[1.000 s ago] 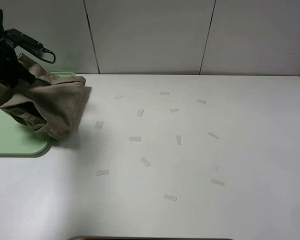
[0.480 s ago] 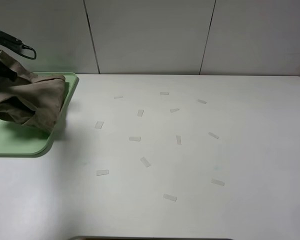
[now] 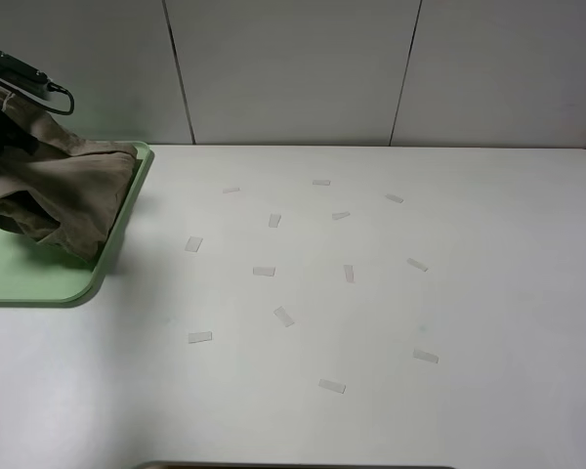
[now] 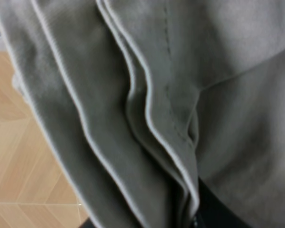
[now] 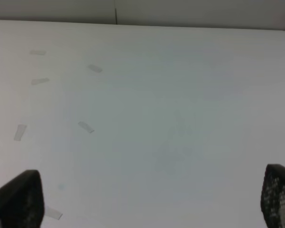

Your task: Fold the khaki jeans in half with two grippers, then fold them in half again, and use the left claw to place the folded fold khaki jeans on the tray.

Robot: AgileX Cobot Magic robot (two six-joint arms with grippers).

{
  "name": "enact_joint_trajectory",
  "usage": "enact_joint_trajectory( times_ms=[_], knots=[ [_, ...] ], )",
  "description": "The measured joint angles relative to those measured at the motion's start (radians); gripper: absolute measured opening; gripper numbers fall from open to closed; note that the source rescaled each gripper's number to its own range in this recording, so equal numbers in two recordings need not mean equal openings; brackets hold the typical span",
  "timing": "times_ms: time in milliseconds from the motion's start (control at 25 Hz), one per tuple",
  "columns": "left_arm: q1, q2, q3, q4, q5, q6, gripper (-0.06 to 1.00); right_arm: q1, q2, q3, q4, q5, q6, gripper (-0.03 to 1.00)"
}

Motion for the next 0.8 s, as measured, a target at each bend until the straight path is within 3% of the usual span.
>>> enact_joint_trajectory(
  times_ms=[240,320,360,440,480,520,640,800],
  knots=[
    [0.000,0.000,0.000,0.001,0.016,-0.027,0.04,0.000,0.000,0.000,0.000,0.000,0.000,1.00],
    [0.000,0.000,0.000,-0.001,0.016,-0.028,0.20,0.000,0.000,0.000,0.000,0.000,0.000,1.00],
    [0.000,0.000,0.000,-0.001,0.016,-0.028,0.20,0.000,0.000,0.000,0.000,0.000,0.000,1.00],
    [0.000,-0.006,0.000,-0.022,0.015,-0.038,0.48,0.000,0.000,0.000,0.000,0.000,0.000,1.00],
    [-0.003,-0.016,0.000,-0.038,0.013,-0.055,0.76,0.000,0.000,0.000,0.000,0.000,0.000,1.00],
    [-0.005,-0.021,0.000,-0.039,0.011,-0.069,0.85,0.000,0.000,0.000,0.000,0.000,0.000,1.00],
    [-0.014,-0.044,0.000,-0.041,0.008,-0.096,0.97,0.000,0.000,0.000,0.000,0.000,0.000,1.00],
    [-0.037,-0.082,0.000,-0.046,0.017,-0.102,0.99,0.000,0.000,0.000,0.000,0.000,0.000,1.00]
  ],
)
